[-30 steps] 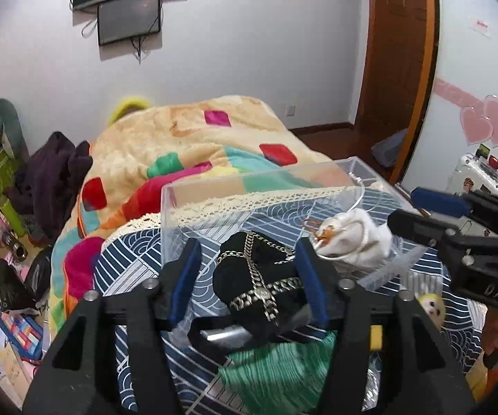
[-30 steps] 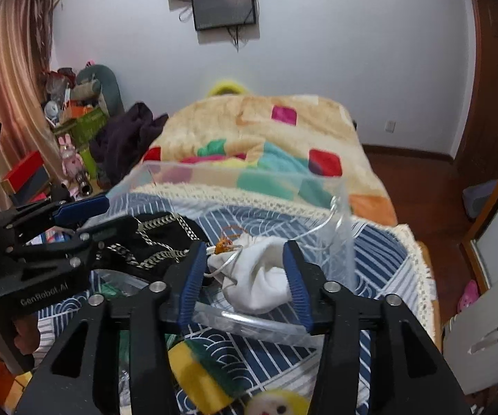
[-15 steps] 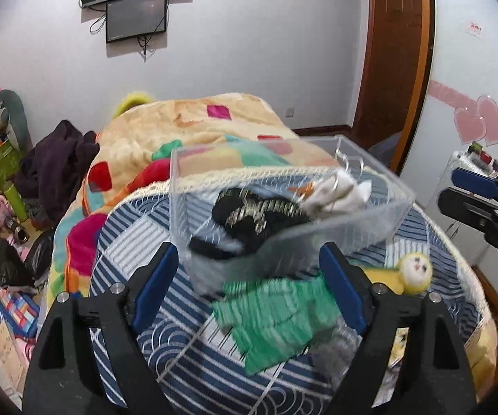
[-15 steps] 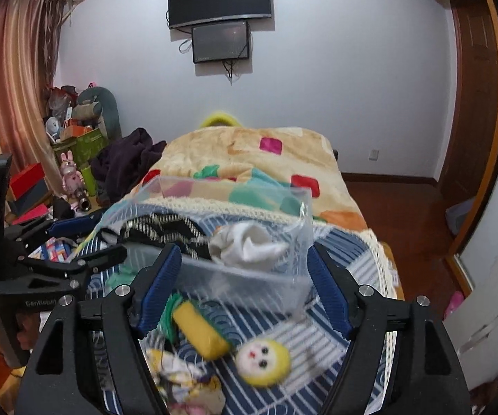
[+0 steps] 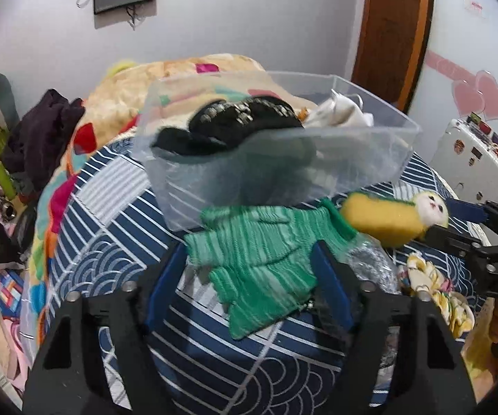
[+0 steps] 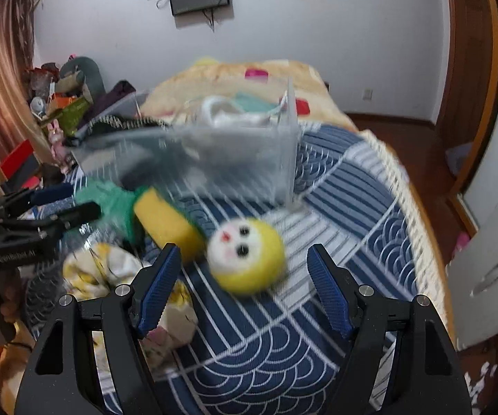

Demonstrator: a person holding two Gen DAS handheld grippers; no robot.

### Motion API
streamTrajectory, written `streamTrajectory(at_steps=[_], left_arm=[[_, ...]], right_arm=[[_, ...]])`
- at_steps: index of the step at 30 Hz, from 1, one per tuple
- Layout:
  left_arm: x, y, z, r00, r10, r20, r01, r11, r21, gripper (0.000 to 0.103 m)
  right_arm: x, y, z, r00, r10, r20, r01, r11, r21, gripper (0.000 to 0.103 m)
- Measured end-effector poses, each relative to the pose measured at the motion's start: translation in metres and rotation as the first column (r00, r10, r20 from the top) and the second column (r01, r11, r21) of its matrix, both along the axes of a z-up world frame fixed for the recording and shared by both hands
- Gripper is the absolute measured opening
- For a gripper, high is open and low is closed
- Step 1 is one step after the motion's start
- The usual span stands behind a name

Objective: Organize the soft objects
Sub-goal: 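Grasp the green knit glove with the left tool while the right tool grasps the yellow doll ball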

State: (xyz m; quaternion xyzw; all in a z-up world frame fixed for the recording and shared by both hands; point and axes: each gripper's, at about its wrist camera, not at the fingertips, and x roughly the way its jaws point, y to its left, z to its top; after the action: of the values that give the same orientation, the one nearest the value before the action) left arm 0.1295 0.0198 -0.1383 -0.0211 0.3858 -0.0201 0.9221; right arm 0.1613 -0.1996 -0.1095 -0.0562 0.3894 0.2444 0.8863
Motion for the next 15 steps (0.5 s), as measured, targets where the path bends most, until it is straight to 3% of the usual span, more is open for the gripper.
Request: streamTrajectory(at_steps=[3,8,10,15], left_arm=[[-0.001,0.000,-0.001,1.000,-0.009,0.000,0.009,1.000,-0.017,0.053],[-0.006,0.004,0.001,1.000,-0.015,0.008,0.016,0.999,-0.048,0.035],[-0.011,0.005,0.005,1.000,-0.013,0.027,0.014,0.999,-0.042,0.028],[-0.022,0.008,0.018,0.998,-0.020,0.061,0.022,0.999,-0.041,0.024]], right_arm=[[-0.002,-0.001,0.000,1.000,-0.001,0.002,0.001,1.000,-0.001,0.070],[-0.005,-0.001,0.003,1.000,0.020,0.013,-0.021,1.000,0.021,0.040],[-0.008,0.000,0.002,1.000,0.020,0.024,-0.020,1.000,0.022,0.040],[-0.012,-0.001,0.007,0.999,0.016,0.045,-0.018,0.999,0.033,0.039]])
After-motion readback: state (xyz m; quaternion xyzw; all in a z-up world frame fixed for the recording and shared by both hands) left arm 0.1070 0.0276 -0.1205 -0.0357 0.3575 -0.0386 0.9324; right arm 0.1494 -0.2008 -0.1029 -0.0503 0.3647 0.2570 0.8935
